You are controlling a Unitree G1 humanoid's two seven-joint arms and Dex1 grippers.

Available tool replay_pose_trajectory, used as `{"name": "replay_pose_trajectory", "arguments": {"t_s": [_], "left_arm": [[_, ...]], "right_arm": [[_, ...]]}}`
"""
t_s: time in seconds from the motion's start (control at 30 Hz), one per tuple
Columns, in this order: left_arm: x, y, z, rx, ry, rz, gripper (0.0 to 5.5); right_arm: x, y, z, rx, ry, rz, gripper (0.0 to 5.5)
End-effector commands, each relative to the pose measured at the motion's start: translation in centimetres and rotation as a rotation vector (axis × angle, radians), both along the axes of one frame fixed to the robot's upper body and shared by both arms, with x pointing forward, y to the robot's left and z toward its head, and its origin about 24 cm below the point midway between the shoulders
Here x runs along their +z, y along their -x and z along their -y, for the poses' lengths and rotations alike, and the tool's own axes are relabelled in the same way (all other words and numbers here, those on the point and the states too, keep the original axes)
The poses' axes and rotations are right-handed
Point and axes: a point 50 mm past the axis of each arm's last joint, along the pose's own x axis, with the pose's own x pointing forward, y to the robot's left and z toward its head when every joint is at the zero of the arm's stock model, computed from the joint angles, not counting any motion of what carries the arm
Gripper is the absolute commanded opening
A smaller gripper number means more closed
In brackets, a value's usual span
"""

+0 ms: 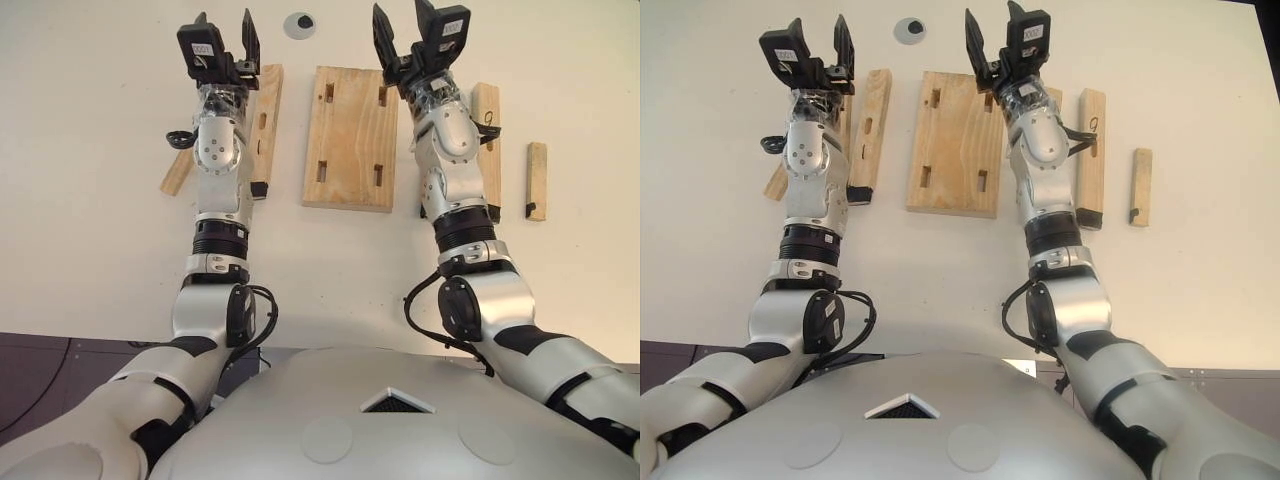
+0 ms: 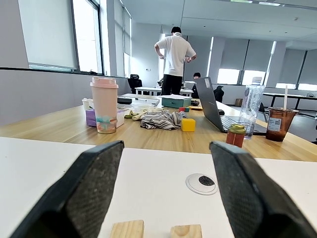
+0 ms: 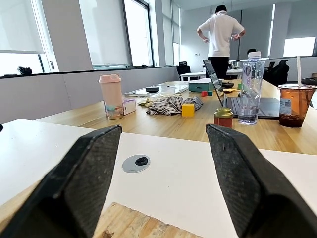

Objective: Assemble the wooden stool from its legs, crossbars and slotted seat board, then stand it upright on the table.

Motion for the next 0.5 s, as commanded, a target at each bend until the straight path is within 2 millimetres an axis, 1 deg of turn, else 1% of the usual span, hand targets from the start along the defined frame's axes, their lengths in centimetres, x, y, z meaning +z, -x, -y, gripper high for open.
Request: {"name": "replay_pose_trajectory", "arguments": {"t_s": [0.03, 0.13, 0.17, 0.23, 0.27, 0.33, 0.5], "left_arm": [[-0.7, 1.1, -1.2, 0.044, -0.013, -0.016, 3.19], [-1.1, 2.2, -1.9, 0.073, -0.018, -0.026, 3.19], [-1.2, 2.5, -2.1, 0.083, -0.018, -0.031, 3.19], [-1.6, 3.3, -2.4, 0.099, -0.018, -0.048, 3.19], [-1.9, 3.8, -2.6, 0.105, -0.020, -0.060, 3.19], [-2.2, 4.4, -2.6, 0.110, -0.020, -0.078, 3.19], [-2.1, 4.6, -2.3, 0.114, -0.008, -0.089, 3.19]], "right_arm": [[-1.3, 3.5, 6.6, -0.072, 0.087, -0.059, 3.14], [-1.8, 8.1, 11.2, -0.158, 0.147, -0.124, 3.14], [-2.3, 9.7, 12.8, -0.211, 0.172, -0.152, 3.14], [-3.1, 12.5, 15.2, -0.303, 0.207, -0.219, 3.14], [-3.7, 13.8, 16.1, -0.339, 0.218, -0.264, 3.14], [-4.7, 15.5, 16.7, -0.372, 0.225, -0.338, 3.14], [-6.8, 17.9, 16.6, -0.426, 0.177, -0.531, 3.14]]}}
